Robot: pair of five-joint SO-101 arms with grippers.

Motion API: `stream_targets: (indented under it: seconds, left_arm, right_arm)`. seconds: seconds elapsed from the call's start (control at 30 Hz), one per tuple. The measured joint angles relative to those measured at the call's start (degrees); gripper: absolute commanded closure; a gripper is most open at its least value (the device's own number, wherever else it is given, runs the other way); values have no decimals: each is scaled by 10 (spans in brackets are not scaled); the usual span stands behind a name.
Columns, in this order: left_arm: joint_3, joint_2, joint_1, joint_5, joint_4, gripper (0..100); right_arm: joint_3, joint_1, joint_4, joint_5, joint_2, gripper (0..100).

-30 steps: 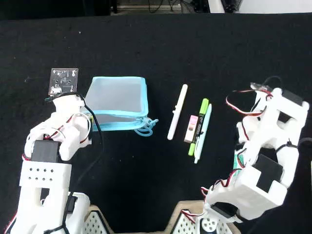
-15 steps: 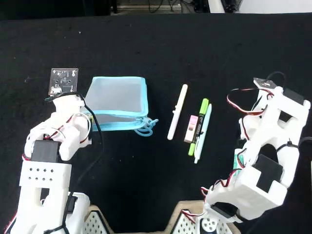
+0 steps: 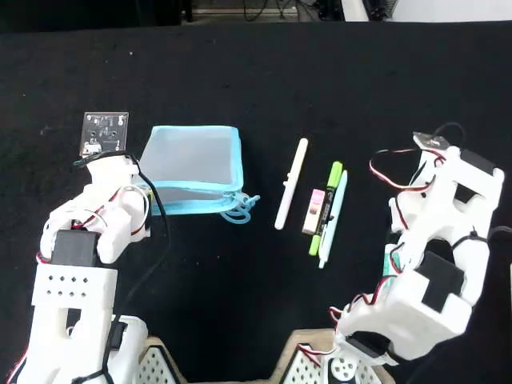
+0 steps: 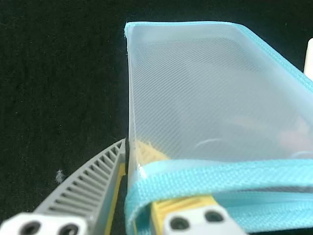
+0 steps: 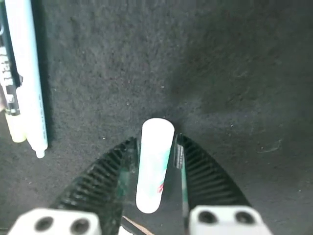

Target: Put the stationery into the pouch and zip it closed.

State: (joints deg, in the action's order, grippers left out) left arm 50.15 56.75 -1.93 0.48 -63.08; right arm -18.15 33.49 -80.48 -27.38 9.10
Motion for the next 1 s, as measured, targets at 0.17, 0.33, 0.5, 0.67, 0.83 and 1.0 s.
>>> stream_targets:
  seconds: [0.17,0.33,0.5,0.67,0.83,1.0]
  left_arm:
    - [0,0,0,0,0,968]
    - [0,0,0,0,0,968]
    - [0,0,0,0,0,967]
    - [0,0,0,0,0,967]
    - [0,0,0,0,0,967]
    - [0,0,0,0,0,967]
  right_arm:
    - [0,0,32,0,60,881]
    - [21,0,35,0,113,881]
    - [70,23,27,-18,162,881]
    - [128,39,-50,-55,186,805]
    - [133,43,-92,-63,169,714]
    - [74,56,-97,-62,106,730]
